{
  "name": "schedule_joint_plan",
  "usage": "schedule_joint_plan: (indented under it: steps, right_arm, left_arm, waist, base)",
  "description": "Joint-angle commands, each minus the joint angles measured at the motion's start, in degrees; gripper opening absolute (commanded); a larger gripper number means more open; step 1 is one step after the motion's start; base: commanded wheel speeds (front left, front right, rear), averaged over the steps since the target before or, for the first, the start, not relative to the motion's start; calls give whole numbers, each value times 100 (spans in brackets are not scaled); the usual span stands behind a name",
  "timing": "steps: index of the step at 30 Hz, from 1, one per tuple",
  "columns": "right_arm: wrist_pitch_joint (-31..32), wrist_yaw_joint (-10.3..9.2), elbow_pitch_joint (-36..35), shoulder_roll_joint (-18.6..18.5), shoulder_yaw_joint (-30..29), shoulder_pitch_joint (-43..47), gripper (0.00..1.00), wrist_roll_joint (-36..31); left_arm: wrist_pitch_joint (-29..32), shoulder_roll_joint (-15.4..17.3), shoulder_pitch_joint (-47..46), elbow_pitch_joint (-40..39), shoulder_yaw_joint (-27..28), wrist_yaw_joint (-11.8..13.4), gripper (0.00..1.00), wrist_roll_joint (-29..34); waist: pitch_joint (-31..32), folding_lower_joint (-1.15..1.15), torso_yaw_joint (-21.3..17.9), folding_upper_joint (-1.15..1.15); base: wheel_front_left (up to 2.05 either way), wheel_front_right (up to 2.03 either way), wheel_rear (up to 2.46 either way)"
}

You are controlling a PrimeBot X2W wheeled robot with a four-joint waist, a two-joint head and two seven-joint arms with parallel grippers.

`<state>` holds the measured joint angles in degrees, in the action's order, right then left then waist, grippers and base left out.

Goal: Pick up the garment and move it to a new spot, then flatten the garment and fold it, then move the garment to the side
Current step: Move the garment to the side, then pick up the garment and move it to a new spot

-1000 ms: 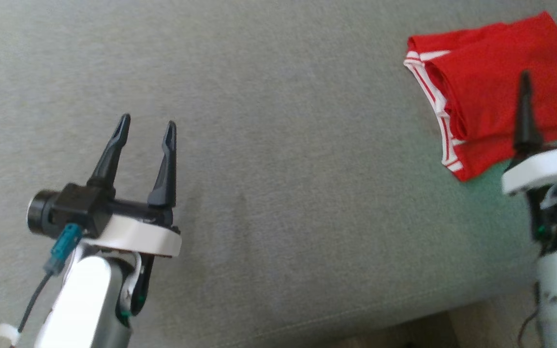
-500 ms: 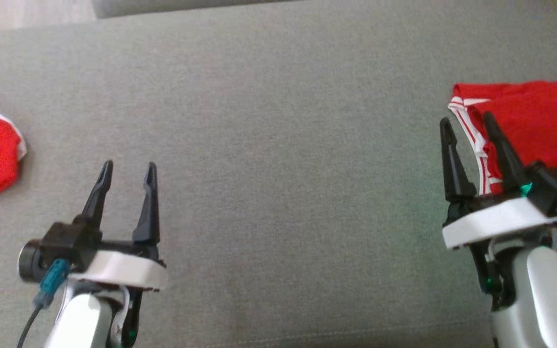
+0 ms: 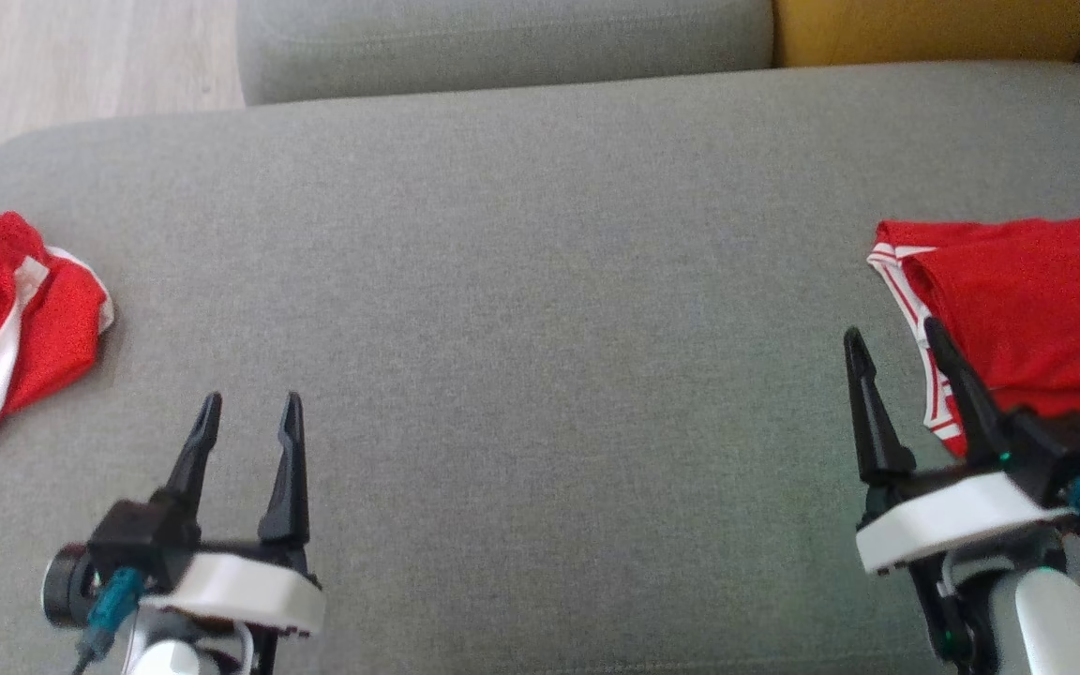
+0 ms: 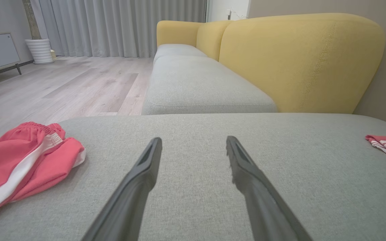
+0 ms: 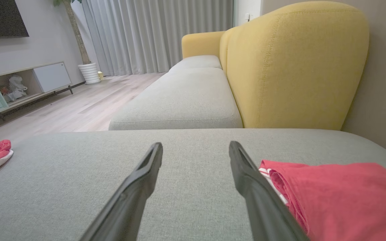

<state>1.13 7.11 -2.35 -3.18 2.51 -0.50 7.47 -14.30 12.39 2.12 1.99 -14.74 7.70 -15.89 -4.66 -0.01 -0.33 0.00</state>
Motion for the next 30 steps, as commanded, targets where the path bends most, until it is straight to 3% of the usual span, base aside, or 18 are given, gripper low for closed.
schedule_joint_plan:
  steps: [1, 13, 30]
  right_arm:
    - [44, 37, -275, 5, 88, -15, 100, -31]
    - [140, 37, -419, 17, 18, 457, 100, 19]
    - [223, 37, -533, 26, 20, 598, 100, 4]
  left_arm:
    - [-59, 89, -70, -190, 169, 60, 100, -30]
    - [99, 143, 341, -282, 82, 201, 100, -6]
    - [171, 205, 418, -385, 64, 273, 100, -74]
  waist:
    - [106, 1, 5, 0]
    - [505, 1, -30, 0]
    - [558, 1, -54, 0]
  base:
    - [0, 0, 0]
    - [0, 0, 0]
    - [0, 0, 0]
